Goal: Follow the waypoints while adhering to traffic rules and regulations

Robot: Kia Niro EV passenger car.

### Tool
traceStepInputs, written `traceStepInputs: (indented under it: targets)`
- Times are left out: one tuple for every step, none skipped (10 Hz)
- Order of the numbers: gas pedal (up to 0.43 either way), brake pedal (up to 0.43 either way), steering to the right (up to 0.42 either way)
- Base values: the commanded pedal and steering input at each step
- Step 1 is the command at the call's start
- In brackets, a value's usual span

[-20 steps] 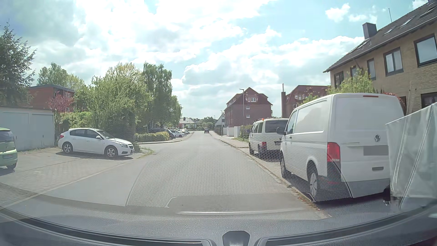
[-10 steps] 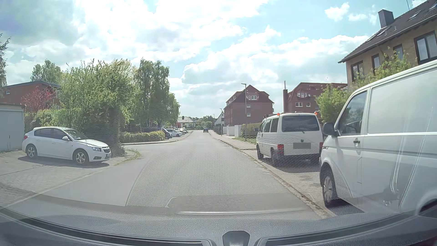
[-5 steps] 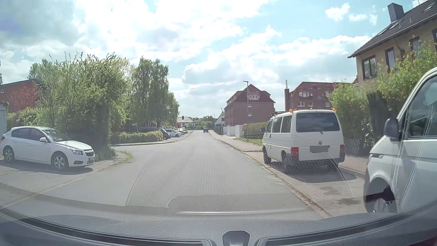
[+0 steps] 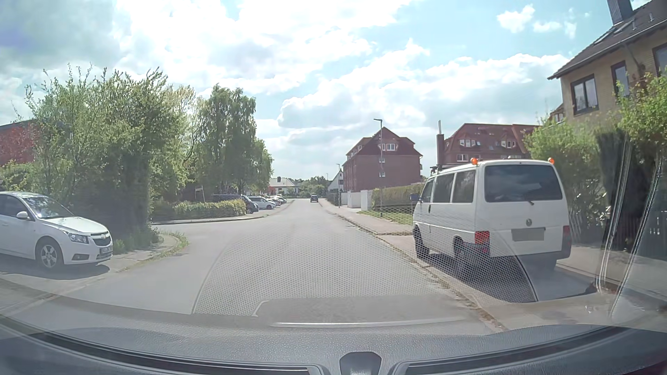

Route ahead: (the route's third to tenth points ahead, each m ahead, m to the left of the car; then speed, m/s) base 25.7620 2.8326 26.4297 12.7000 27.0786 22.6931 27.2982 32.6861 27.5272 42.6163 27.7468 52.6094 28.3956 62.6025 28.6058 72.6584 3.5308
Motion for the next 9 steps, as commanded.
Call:
traceStepInputs:
  targets:
    - [0.008, 0.0, -0.006]
    - [0.008, 0.0, -0.006]
    - [0.008, 0.0, -0.006]
    - [0.008, 0.0, -0.008]
    - [0.008, 0.0, -0.008]
    - [0.008, 0.0, -0.008]
    - [0.008, 0.0, -0.008]
    - [0.0, 0.0, -0.008]
    - [0.0, 0.0, -0.008]
